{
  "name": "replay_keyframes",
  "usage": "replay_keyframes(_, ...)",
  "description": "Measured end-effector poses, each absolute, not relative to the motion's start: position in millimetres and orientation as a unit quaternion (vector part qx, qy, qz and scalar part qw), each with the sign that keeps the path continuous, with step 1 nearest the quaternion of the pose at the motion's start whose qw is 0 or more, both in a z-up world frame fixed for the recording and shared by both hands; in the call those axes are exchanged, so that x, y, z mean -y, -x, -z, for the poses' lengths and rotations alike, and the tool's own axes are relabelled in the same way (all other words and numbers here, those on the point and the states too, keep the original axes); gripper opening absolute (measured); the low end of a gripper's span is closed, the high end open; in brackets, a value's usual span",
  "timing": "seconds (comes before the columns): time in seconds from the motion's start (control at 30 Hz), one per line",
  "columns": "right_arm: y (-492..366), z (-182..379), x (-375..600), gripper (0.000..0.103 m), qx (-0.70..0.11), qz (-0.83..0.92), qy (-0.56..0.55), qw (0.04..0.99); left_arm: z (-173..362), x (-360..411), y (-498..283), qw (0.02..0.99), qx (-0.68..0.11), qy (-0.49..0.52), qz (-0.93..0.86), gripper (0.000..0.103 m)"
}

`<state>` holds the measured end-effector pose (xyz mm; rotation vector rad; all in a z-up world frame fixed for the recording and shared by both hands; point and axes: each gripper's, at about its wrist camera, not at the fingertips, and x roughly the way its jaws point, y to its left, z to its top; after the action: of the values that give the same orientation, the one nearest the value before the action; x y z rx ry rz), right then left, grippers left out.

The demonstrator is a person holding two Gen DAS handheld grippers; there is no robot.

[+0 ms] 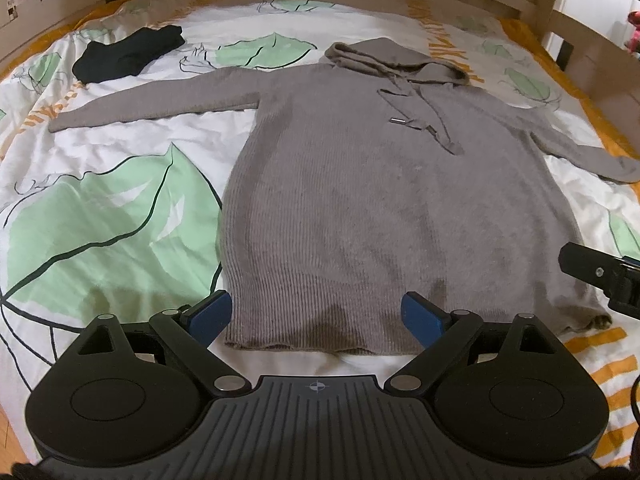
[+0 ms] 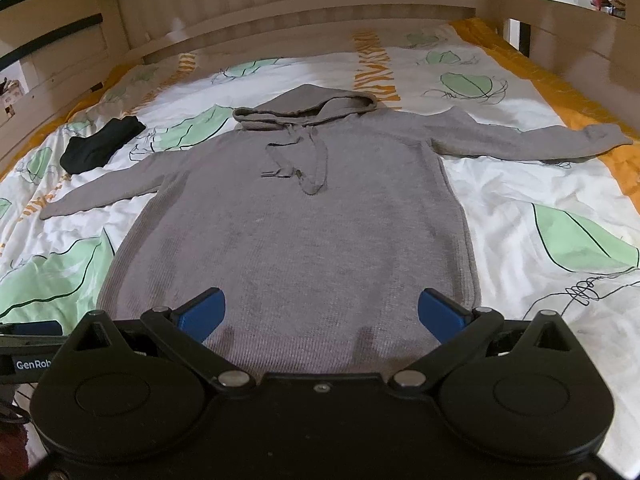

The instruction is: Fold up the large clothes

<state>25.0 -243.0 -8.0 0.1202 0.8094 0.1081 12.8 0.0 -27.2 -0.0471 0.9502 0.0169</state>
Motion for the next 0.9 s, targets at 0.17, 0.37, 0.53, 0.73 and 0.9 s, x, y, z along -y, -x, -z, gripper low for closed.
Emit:
replay_keyframes(0.17, -32, 12, 241, 0.103, -0.400, -0.057, -0.056, 0.913, 32, -1, -19, 0.884, -0.467, 0.026, -0.010, 0.092)
replay_keyframes(0.37, -44, 18, 239, 0.102, -0.411, -0.064, -0.055, 0.908, 39, -3, -28, 0.875, -0.482, 0.032, -0.012, 0.092)
replay_keyframes(0.53, -56, 24, 238, 0.102, -0.415, -0.071, -0.061, 0.905, 44, -5, -39, 0.872, -0.489, 0.032, -0.015, 0.092)
replay_keyframes(0.73, -72, 27, 235, 0.102, -0.405, -0.079, -0.070, 0.908, 45, -11, -55, 0.877, -0.479, 0.040, -0.006, 0.092)
replay_keyframes(0.9, -88, 20, 233, 0.102, -0.370, -0.089, -0.078, 0.921, 37, -22, -75, 0.892, -0.450, 0.054, -0.003, 0.092)
